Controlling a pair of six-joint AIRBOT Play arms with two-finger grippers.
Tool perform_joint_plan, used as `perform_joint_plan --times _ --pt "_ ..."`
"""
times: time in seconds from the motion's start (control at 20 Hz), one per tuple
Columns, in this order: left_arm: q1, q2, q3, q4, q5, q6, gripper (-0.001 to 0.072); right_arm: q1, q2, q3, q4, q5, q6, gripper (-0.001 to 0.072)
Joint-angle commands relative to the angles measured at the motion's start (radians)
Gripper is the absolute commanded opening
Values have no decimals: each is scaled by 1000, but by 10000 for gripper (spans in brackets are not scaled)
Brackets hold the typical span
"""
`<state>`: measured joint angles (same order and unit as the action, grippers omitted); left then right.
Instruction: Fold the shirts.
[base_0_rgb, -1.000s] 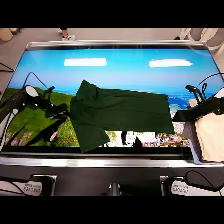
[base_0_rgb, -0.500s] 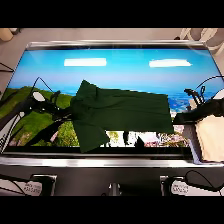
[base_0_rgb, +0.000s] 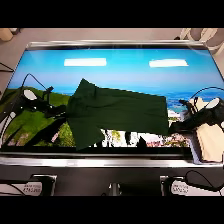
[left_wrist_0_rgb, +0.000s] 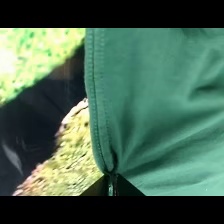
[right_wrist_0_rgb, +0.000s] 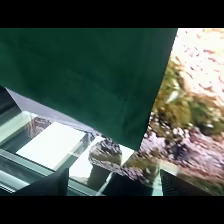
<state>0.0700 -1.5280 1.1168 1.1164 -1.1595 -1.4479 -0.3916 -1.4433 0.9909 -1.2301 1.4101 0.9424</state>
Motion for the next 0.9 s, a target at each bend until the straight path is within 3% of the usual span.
perform_joint_plan --times 0.0,0.15,0.35,0.4,0.45,0.5,0.55,0.7,0.85 --pt "16 21 -3 13 -27 12 29 0 -2 -79 82 -95 0 608" --pt "16 21 -4 13 -30 13 30 0 -23 -92 106 -134 0 598" --pt "16 21 -4 10 -29 12 29 37 -68 -92 172 -161 0 522" --pt "16 21 -4 9 -29 12 30 60 -76 -92 171 -178 0 453" --pt "16 21 -3 9 -30 12 30 82 -80 -91 171 -211 0 313" --pt "16 22 -3 10 -30 13 30 95 -79 -88 169 -240 6 58" --pt "16 27 -3 10 -30 13 30 96 -77 -71 175 -238 14 21" --pt "29 98 43 10 -25 13 28 96 -19 38 159 -175 -45 19" --pt "34 299 216 10 16 3 28 96 153 258 157 -137 -122 19"
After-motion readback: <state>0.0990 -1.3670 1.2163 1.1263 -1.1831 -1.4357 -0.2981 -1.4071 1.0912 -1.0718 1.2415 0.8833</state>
